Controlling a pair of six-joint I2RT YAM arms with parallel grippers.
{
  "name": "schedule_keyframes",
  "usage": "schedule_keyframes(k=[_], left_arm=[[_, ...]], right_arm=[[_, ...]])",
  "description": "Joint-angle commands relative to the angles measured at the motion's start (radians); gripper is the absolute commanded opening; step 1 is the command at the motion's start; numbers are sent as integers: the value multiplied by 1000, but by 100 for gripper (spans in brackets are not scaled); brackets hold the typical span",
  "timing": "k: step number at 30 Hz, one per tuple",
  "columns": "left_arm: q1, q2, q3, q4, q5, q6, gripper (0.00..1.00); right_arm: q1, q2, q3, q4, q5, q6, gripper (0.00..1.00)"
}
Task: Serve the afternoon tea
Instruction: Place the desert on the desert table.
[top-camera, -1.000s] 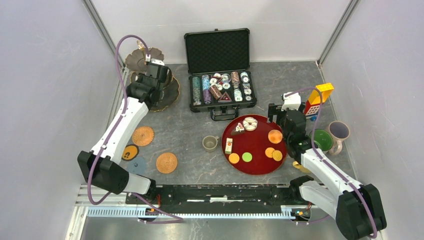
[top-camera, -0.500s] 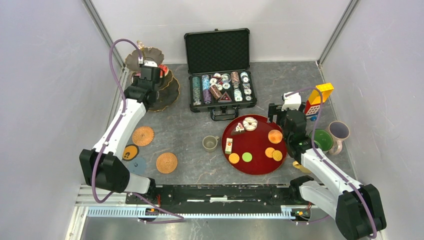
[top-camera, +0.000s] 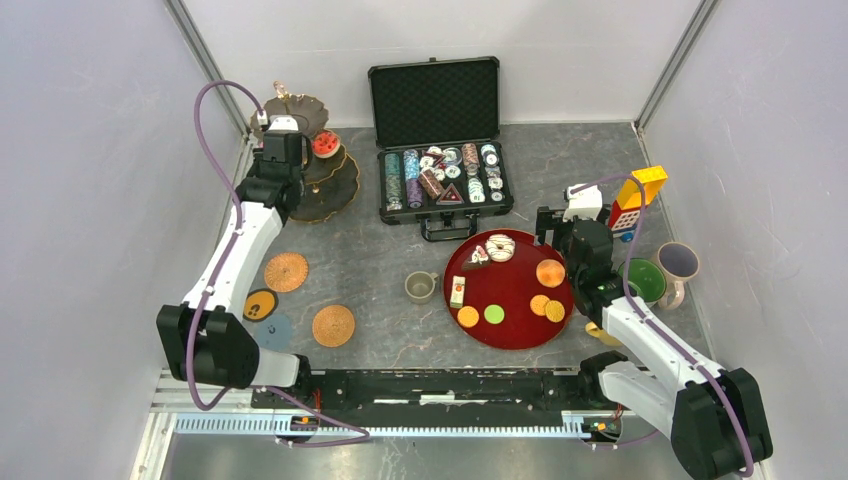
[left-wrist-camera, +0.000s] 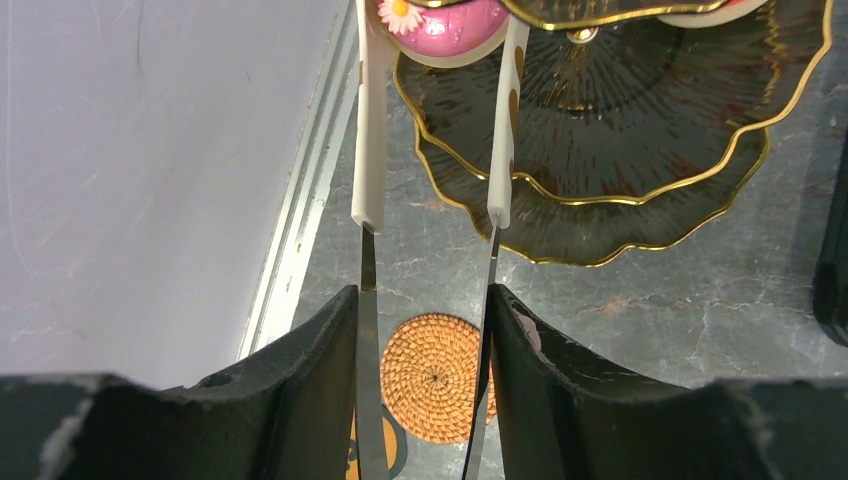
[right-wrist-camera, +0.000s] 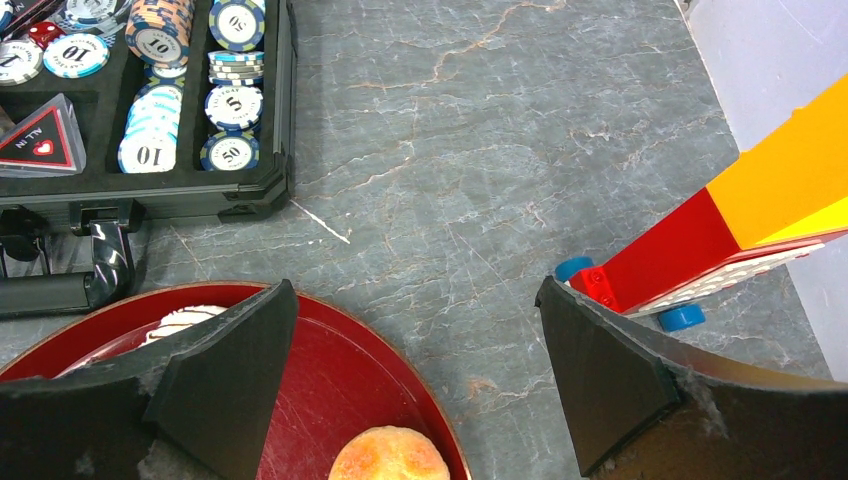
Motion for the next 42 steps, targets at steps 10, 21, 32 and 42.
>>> schedule_keyframes(k=[10, 21, 32, 42], left_arm=[[58, 59, 41, 166, 91, -44, 39], [84, 98, 0, 246, 160, -41, 43], [87, 88, -13, 230, 140, -42, 57], [89, 34, -62, 232, 129, -55, 61]], right_arm=[[-10, -7, 15, 39, -9, 12, 98], [-11, 11, 20, 43, -29, 17, 98], [-15, 1, 15, 43, -31, 16, 98], [-19, -9, 13, 38, -31, 13, 98]])
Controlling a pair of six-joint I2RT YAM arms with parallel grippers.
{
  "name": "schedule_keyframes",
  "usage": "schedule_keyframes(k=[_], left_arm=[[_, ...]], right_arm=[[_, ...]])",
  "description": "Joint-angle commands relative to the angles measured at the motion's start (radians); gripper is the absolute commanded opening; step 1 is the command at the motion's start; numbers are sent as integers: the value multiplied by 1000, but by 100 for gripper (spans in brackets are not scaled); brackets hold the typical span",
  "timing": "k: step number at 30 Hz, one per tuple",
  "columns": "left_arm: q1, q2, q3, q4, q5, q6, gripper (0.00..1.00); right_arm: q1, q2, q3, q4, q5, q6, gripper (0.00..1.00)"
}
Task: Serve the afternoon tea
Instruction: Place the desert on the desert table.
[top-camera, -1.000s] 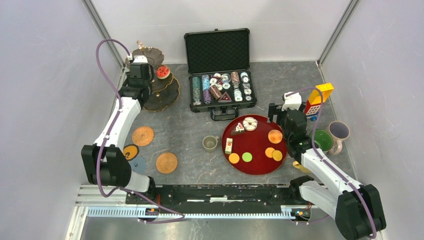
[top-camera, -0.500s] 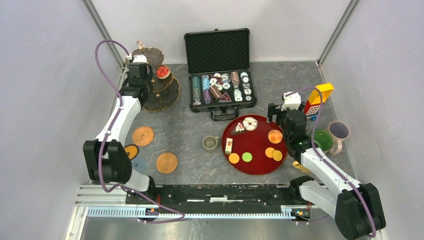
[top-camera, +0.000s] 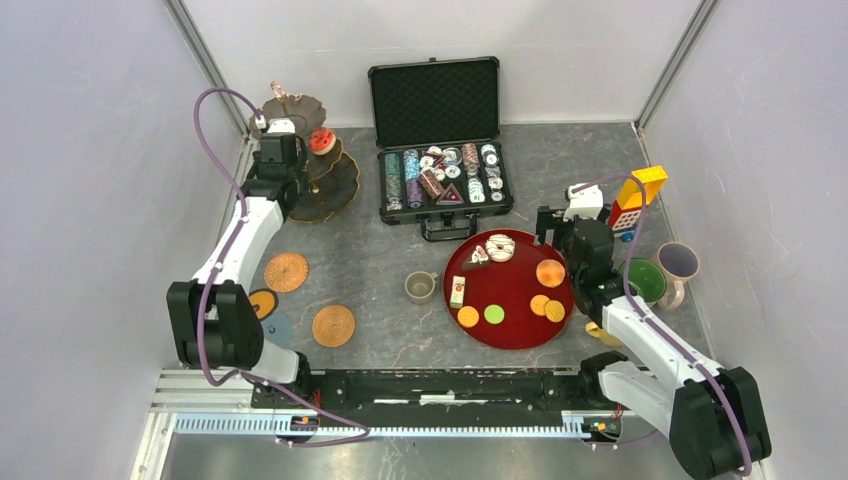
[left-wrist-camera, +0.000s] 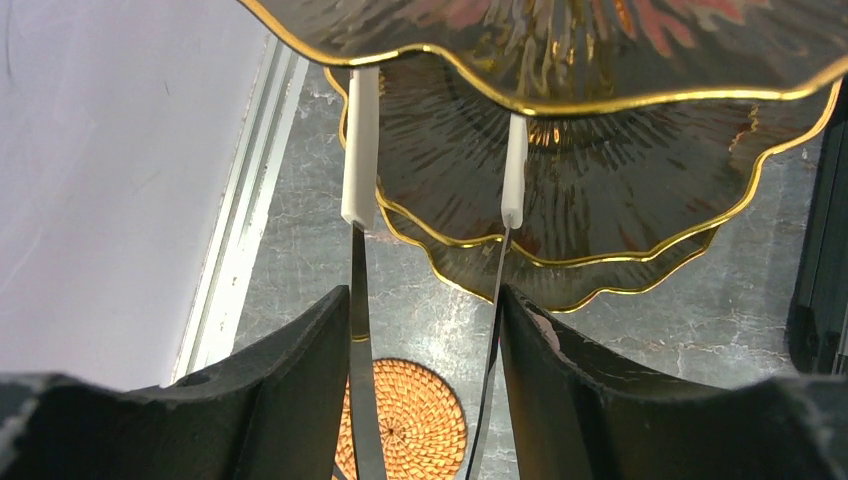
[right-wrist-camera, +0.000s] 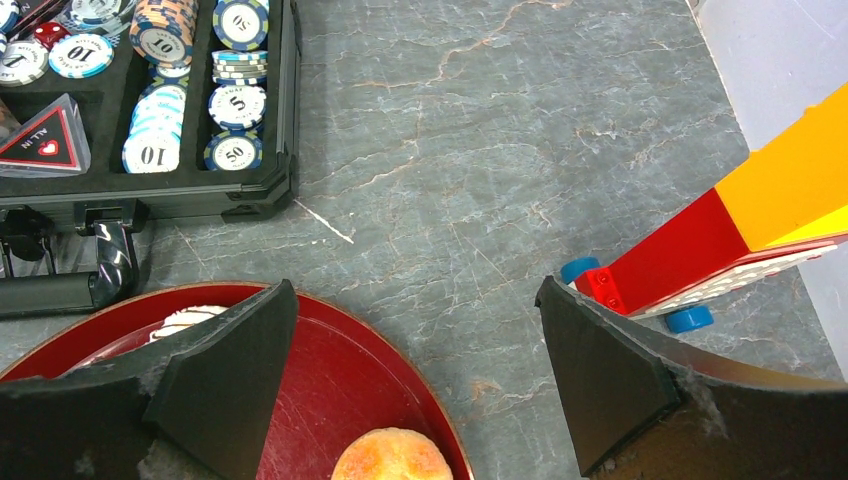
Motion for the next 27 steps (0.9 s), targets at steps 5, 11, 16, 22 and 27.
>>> schedule_keyframes(k=[5, 11, 16, 22, 27], left_arm=[[4, -109, -37, 51, -22, -48, 61], [2, -158, -43, -3, -44, -75, 61], [1, -202, -38, -88, -59, -114, 61], [1, -329, -99, -160, 2, -154, 60], [1, -415, -126, -236, 83, -170, 57]], right_arm=[[-7, -21, 13, 32, -10, 7, 98], [-9, -22, 13, 33, -14, 8, 98], [-11, -26, 13, 33, -17, 9, 98], [-11, -25, 16, 32, -28, 12, 98], [-12, -23, 18, 31, -30, 13, 98]])
